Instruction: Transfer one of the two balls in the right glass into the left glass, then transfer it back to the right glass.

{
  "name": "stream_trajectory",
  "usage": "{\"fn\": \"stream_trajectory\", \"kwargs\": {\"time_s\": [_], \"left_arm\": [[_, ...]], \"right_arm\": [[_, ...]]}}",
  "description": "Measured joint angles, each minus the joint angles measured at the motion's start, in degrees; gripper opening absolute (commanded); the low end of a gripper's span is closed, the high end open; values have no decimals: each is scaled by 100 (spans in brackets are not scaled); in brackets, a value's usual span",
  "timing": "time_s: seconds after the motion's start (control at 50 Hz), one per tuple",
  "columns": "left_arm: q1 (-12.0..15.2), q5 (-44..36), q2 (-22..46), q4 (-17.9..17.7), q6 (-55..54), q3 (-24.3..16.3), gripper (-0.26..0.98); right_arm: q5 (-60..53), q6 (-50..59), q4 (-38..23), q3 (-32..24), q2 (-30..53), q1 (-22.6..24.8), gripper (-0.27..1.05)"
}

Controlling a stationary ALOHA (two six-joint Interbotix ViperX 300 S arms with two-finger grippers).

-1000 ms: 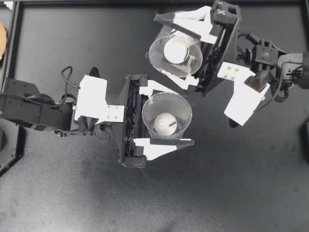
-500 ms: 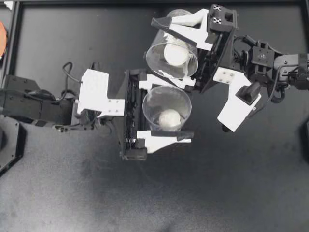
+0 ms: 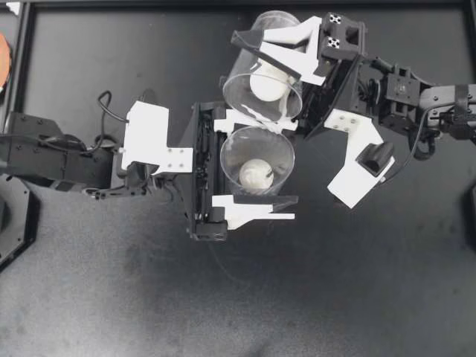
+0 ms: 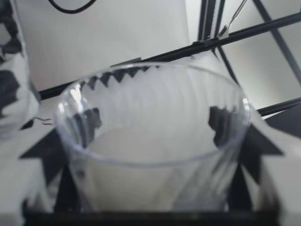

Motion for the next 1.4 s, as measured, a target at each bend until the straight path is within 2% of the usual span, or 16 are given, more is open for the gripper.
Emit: {"fn": "stream_trajectory", "kwargs": {"time_s": [1.4], "left_arm": [[105, 0, 0, -123, -35, 53, 77]], "right_arm": [[-492, -686, -9, 9, 193, 9, 72]]}}
